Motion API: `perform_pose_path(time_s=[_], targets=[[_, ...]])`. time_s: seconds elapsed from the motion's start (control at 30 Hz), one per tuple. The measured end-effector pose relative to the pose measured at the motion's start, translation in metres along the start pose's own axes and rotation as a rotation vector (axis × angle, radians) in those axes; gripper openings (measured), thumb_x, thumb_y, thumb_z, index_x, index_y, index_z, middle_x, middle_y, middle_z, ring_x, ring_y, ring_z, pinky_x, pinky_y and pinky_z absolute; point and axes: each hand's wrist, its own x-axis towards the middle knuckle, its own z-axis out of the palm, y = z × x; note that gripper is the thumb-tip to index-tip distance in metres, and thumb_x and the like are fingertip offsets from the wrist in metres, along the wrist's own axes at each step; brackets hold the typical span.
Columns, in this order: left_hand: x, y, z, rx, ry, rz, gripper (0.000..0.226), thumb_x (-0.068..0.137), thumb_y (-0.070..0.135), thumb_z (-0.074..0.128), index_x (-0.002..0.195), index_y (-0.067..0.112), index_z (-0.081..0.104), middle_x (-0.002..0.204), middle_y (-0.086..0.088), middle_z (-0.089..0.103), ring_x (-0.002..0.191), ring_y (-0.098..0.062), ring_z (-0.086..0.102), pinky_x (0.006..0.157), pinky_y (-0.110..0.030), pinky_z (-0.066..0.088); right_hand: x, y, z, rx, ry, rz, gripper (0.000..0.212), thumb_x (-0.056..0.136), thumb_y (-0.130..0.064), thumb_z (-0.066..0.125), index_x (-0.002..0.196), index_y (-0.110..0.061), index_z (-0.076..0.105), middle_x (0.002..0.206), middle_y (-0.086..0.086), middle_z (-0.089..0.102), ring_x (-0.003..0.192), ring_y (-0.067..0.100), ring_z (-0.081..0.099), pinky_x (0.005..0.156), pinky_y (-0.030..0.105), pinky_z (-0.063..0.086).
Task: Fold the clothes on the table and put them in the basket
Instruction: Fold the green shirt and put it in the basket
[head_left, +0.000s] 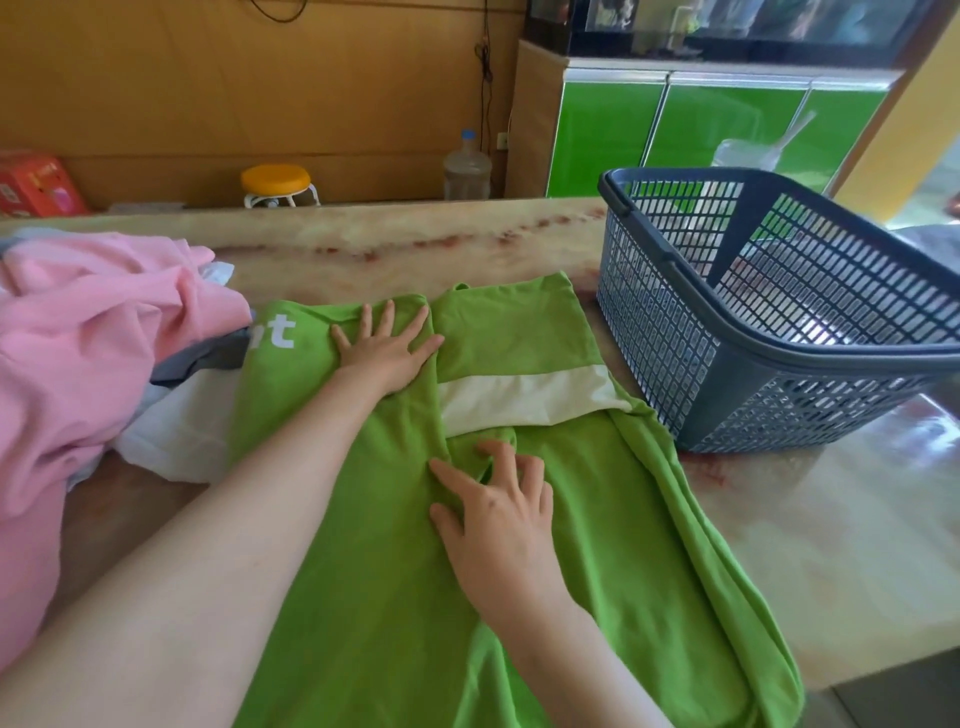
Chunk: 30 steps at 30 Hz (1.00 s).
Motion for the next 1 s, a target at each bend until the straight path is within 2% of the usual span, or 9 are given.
perform_pose_path(time_s=[0.07, 0.13, 0.3, 0.4, 0.47, 0.67, 0.8, 0.93, 1.0], targets=[[0.000, -0.001, -0.009, -0.068, -0.055, -0.004, 0.063, 0.090, 0.069, 0.011, 0.147, 0.046, -0.005, 0.158, -0.001, -0.016, 0.144, -0.030, -0.016, 0.110, -0.062, -0.008, 0.002, 0.006, -0.007, 0.088, -0.169, 0.046, 0.048, 0.094, -0.039, 0.053, 0.139, -0.044, 0.040, 0.149, -0.001, 0.019, 0.132, 0.026, 0.018, 0.109, 0.036, 0.017], [-0.002, 0.004, -0.019, -0.222, -0.011, 0.004, 0.062, 0.092, 0.066, 0.019, 0.148, 0.043, 0.008, 0.159, -0.003, -0.008, 0.146, -0.033, -0.006, 0.112, -0.062, -0.004, 0.005, 0.014, -0.020, 0.130, -0.124, 0.043, 0.050, 0.092, -0.041, 0.053, 0.140, -0.045, 0.038, 0.152, -0.004, 0.013, 0.135, 0.020, 0.010, 0.110, 0.032, 0.011], [-0.040, 0.056, -0.023, -0.360, 0.175, 0.215, 0.048, 0.099, 0.044, 0.039, 0.143, 0.026, 0.039, 0.153, -0.005, 0.032, 0.137, -0.025, 0.034, 0.114, -0.047, 0.025, -0.010, 0.069, -0.066, 0.132, 0.137, 0.281, 0.045, 0.088, -0.039, 0.061, 0.131, -0.028, 0.054, 0.137, 0.000, 0.045, 0.123, 0.023, 0.032, 0.103, 0.029, 0.022], [-0.060, 0.092, -0.023, -0.487, 0.239, 0.270, 0.032, 0.098, 0.031, 0.048, 0.125, 0.017, 0.059, 0.131, -0.006, 0.057, 0.096, -0.028, 0.062, 0.081, -0.031, 0.047, -0.028, 0.107, -0.088, 0.116, 0.132, 0.484, 0.044, 0.087, -0.041, 0.062, 0.126, -0.021, 0.058, 0.126, 0.005, 0.055, 0.115, 0.029, 0.042, 0.097, 0.032, 0.029], [-0.064, 0.115, -0.024, -0.544, 0.242, 0.259, 0.028, 0.097, 0.027, 0.050, 0.117, 0.014, 0.064, 0.122, -0.004, 0.063, 0.097, -0.025, 0.063, 0.075, -0.027, 0.044, -0.031, 0.126, -0.094, 0.135, 0.094, 0.588, 0.047, 0.086, -0.046, 0.062, 0.124, -0.020, 0.059, 0.122, 0.006, 0.058, 0.114, 0.030, 0.047, 0.096, 0.034, 0.035], [-0.051, 0.164, -0.014, -0.531, 0.198, 0.188, 0.025, 0.092, 0.033, 0.056, 0.104, 0.014, 0.066, 0.113, -0.004, 0.066, 0.104, -0.025, 0.060, 0.088, -0.035, 0.049, -0.023, 0.149, -0.094, 0.288, 0.005, 0.666, 0.042, 0.075, -0.053, 0.070, 0.104, -0.022, 0.067, 0.092, -0.005, 0.067, 0.088, 0.019, 0.064, 0.079, 0.032, 0.051], [-0.036, 0.184, -0.007, -0.458, 0.176, 0.150, 0.039, 0.089, 0.048, 0.057, 0.088, 0.009, 0.059, 0.089, -0.009, 0.067, 0.081, -0.029, 0.066, 0.071, -0.035, 0.051, -0.021, 0.161, -0.092, 0.236, -0.137, 0.661, 0.034, 0.068, -0.054, 0.075, 0.080, -0.025, 0.063, 0.086, -0.001, 0.067, 0.083, 0.022, 0.065, 0.076, 0.032, 0.053], [-0.017, 0.195, 0.002, -0.453, 0.143, 0.011, 0.088, 0.079, 0.069, 0.054, 0.132, -0.001, 0.044, 0.126, -0.016, 0.057, 0.100, -0.031, 0.063, 0.079, -0.036, 0.053, -0.022, 0.168, -0.096, 0.322, -0.179, 0.630, 0.023, 0.067, -0.037, 0.080, 0.068, -0.024, 0.061, 0.079, -0.002, 0.067, 0.079, 0.020, 0.064, 0.074, 0.031, 0.050], [-0.009, 0.193, 0.006, -0.454, 0.143, -0.049, 0.090, 0.076, 0.066, 0.061, 0.134, -0.001, 0.040, 0.126, -0.016, 0.056, 0.106, -0.031, 0.060, 0.083, -0.037, 0.052, -0.023, 0.167, -0.100, 0.386, -0.153, 0.623, 0.020, 0.069, -0.030, 0.080, 0.068, -0.024, 0.061, 0.078, -0.002, 0.066, 0.076, 0.020, 0.064, 0.071, 0.030, 0.050]])
